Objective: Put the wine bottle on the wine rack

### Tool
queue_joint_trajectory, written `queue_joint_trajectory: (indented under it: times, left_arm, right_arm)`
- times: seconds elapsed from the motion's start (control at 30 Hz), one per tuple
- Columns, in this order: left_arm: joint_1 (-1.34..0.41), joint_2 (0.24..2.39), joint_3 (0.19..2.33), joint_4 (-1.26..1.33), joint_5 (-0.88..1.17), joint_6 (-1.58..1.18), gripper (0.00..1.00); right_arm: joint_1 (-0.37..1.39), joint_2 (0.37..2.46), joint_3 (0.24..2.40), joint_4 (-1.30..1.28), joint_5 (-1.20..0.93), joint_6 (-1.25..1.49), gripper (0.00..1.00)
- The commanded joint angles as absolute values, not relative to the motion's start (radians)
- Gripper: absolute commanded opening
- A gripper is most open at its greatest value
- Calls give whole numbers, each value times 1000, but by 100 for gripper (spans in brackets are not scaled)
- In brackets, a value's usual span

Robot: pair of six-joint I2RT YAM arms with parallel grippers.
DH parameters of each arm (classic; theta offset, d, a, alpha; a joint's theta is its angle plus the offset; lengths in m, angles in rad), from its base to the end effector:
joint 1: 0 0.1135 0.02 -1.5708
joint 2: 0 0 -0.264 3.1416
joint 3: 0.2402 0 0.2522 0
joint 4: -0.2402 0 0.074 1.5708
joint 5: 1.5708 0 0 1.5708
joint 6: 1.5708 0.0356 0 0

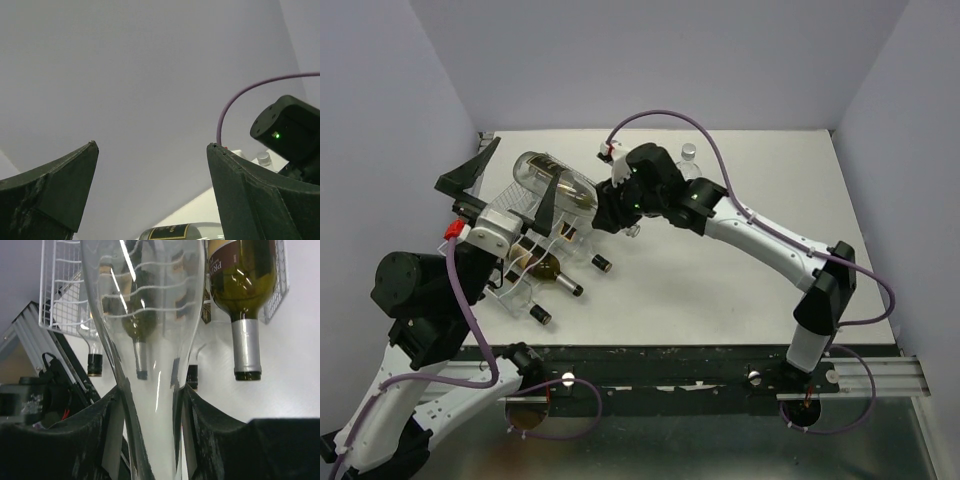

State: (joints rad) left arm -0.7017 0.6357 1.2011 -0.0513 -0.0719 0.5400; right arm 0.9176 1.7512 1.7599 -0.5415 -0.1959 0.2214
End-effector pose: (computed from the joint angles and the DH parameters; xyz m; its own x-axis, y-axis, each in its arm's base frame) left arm 0.0609 -0.0482 0.5060 0.6286 0.1402 -0.7650 0.3182 0.8512 0.4174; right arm 0.2410 0.3263 0.3800 -0.4946 -0.2919 -0.8187 -0.7916 0.5402 0.2856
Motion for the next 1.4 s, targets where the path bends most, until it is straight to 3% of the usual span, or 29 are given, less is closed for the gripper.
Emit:
queue_joint_trajectory:
  times: [0.0,0.3,0.77,1.27,1.3,1.37]
  left_arm:
    - [-703,657,1220,-107,-212,469,99]
    - [-701,681,1203,-137,-342,449,99]
    - [-703,696,1196,-150,-337,449,99]
    - [-701,701,1193,-164,-314,443,99]
    - [-703,704,1195,-166,-313,445,99]
    - [-703,701,1195,-169,-311,445,99]
  right_arm:
    - [937,1782,1782,-129,-161,270,0]
    - [974,1891,1783,-100,-155,210,1]
    - [1009,2045,1785,52,-15,172,0]
    - [1014,2137,1862,2,32,169,1]
    - [1014,2140,1868,-35,37,172,7]
    - [1014,2137,1873,-66,37,172,29]
